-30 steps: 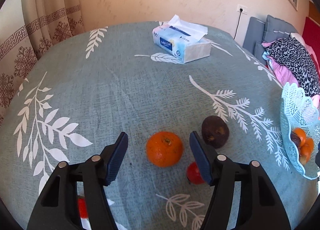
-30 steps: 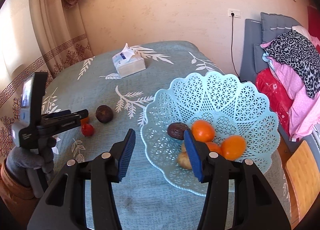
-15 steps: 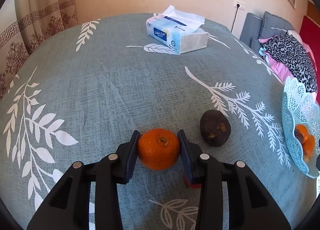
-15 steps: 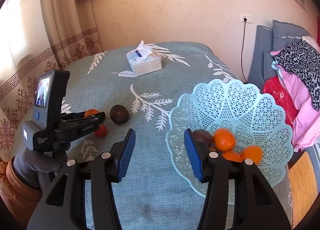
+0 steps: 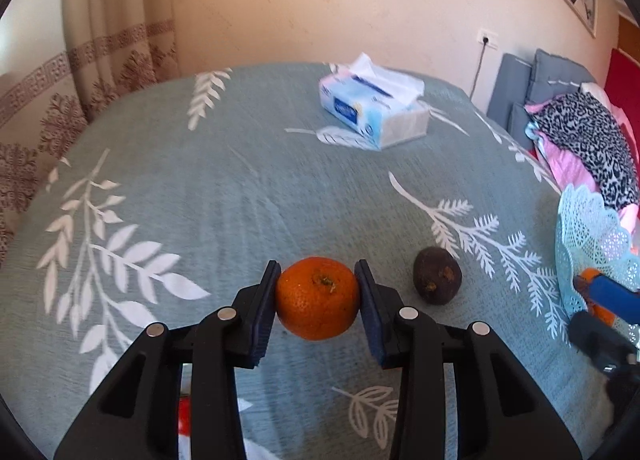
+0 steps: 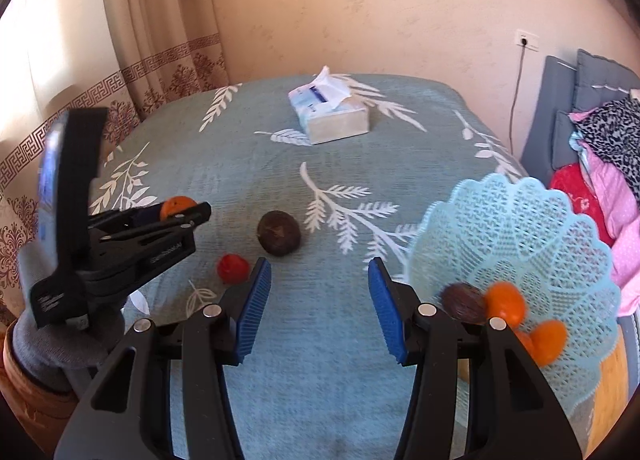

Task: Organize fruits
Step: 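Grasp an orange with the left tool while the right tool grasps a dark brown fruit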

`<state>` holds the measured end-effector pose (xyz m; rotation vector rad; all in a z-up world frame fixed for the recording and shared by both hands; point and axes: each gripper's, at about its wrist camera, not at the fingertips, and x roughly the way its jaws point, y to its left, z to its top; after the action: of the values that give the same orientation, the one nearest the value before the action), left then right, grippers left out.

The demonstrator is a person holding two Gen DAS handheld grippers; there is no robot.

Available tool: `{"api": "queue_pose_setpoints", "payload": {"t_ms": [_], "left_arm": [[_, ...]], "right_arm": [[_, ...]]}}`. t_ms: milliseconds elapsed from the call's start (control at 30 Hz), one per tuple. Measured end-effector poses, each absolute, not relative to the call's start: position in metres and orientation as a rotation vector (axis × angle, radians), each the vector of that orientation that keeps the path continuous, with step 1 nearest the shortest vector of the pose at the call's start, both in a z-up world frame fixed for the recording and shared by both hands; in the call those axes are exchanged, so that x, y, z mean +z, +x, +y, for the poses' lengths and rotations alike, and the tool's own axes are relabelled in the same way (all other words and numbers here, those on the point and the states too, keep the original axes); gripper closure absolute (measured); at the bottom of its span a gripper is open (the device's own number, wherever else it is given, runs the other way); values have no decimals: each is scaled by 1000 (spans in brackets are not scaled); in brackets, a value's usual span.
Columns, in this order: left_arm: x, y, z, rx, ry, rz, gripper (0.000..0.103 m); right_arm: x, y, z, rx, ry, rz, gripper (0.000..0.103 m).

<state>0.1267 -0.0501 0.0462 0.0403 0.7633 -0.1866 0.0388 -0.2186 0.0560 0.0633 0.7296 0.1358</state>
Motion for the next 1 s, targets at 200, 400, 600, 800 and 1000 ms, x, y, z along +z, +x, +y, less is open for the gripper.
{"api": "queue_pose_setpoints", "payload": {"t_ms": [200,400,600,800,1000], "left_arm": [[58,115,-39,-143,31,714,65],[61,110,-30,-123,9,705,65],[60,109,-26,-115,0,711,65],[59,111,-25,-114,-6,716,65],[59,112,-24,-113,-12,719,65]], "right_arm": [[49,67,-202,177,64,778,51],[39,96,-182,199,52,816,51],[25,122,-170,195,51,862,51],[11,147,-169,167,66,910,51],[2,155,-166,158,44,927,51]]}}
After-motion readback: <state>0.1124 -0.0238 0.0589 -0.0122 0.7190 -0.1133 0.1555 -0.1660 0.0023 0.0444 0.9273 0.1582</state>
